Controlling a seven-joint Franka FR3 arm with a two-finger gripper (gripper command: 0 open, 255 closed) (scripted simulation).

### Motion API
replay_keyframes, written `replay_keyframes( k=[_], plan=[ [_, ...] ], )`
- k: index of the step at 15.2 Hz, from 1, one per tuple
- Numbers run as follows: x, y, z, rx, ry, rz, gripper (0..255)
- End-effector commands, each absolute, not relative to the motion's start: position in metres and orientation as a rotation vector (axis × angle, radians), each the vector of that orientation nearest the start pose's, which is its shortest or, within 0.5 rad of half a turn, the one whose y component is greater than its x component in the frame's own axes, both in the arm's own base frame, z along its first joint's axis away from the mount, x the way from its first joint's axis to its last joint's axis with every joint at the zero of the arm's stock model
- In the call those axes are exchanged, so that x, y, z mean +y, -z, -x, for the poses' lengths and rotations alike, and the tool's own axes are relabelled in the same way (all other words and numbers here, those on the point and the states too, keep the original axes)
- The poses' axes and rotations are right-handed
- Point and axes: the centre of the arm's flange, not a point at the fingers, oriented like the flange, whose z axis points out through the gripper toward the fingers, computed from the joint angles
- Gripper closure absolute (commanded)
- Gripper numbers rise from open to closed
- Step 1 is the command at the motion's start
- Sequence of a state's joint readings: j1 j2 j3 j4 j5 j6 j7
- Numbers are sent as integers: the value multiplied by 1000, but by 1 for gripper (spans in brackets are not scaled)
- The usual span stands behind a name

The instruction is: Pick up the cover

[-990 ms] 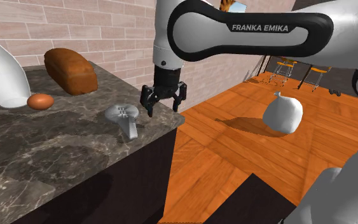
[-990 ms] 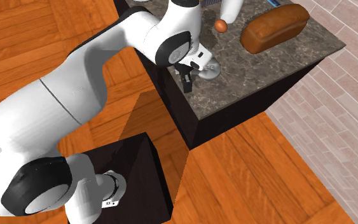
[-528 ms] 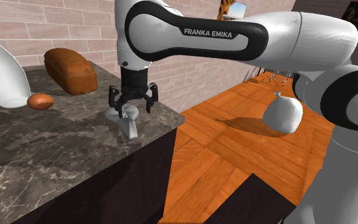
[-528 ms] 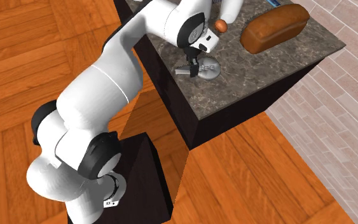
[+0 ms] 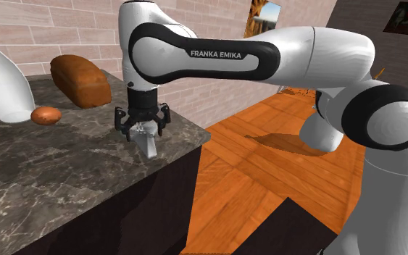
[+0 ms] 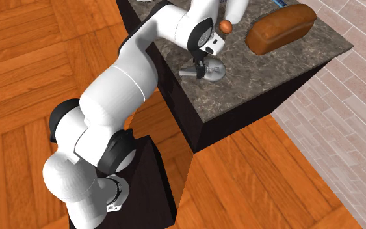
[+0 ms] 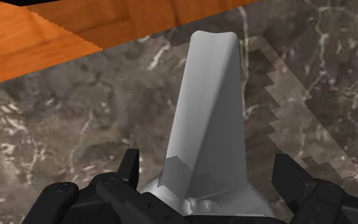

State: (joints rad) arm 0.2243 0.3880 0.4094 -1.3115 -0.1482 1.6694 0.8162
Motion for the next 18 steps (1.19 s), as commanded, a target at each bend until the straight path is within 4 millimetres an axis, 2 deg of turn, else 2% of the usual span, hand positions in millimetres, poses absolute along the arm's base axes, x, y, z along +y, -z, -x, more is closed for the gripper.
replay_keyframes(
  k=[1, 3, 4, 13, 18],
  plan=[
    [343, -520, -574, 306, -3, 3123, 0],
    [343, -520, -574, 306, -3, 3123, 0],
    [343, -521, -574, 306, -3, 3123, 255],
    [343, -520, -574, 306, -3, 3123, 255],
    [343, -547, -574, 306, -3, 3123, 255]
  ],
)
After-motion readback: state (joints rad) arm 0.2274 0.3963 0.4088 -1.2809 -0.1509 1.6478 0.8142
